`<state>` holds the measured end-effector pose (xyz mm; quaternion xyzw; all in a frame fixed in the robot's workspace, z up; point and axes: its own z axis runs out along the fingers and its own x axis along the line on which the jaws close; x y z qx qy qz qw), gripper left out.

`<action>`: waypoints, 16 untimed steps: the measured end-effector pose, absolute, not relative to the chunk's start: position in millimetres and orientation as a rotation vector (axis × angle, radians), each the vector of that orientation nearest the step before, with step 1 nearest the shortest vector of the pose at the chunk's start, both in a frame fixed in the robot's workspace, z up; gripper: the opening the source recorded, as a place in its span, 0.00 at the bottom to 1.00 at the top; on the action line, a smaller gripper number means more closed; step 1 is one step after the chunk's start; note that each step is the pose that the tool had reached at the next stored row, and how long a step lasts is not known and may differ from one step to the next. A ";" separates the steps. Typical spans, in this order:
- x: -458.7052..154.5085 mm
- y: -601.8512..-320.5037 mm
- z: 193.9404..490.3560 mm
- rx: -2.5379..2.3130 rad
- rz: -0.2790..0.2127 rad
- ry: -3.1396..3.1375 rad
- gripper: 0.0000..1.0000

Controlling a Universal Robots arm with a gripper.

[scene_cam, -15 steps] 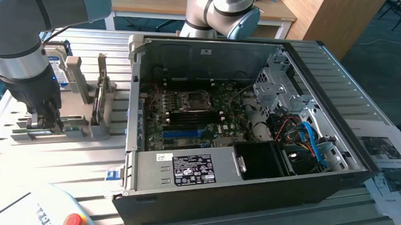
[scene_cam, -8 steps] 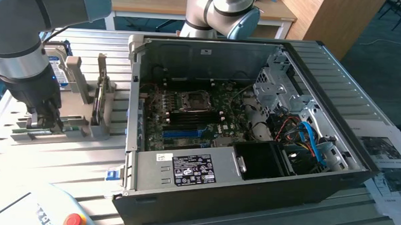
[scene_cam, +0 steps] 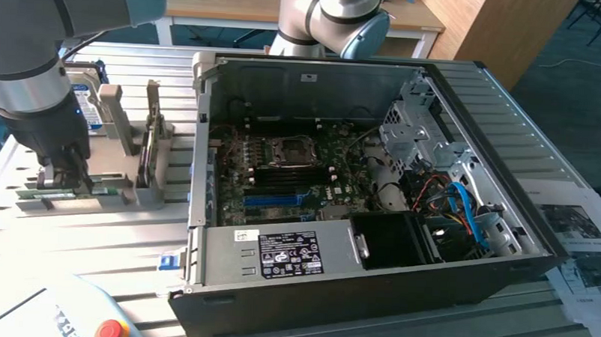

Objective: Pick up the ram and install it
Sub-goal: 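Pick up the ram and move it above insertion slot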

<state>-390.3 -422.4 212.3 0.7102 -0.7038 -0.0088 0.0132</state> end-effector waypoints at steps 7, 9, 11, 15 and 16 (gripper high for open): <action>-390.3 -422.4 220.4 2.213 -0.028 -2.193 0.12; -390.2 -422.4 222.7 2.213 -0.028 -2.193 0.12; -390.2 -422.4 225.3 2.213 -0.028 -2.193 0.12; -390.2 -422.4 230.5 2.213 -0.028 -2.193 0.12; -390.2 -422.4 231.8 2.213 -0.028 -2.193 0.12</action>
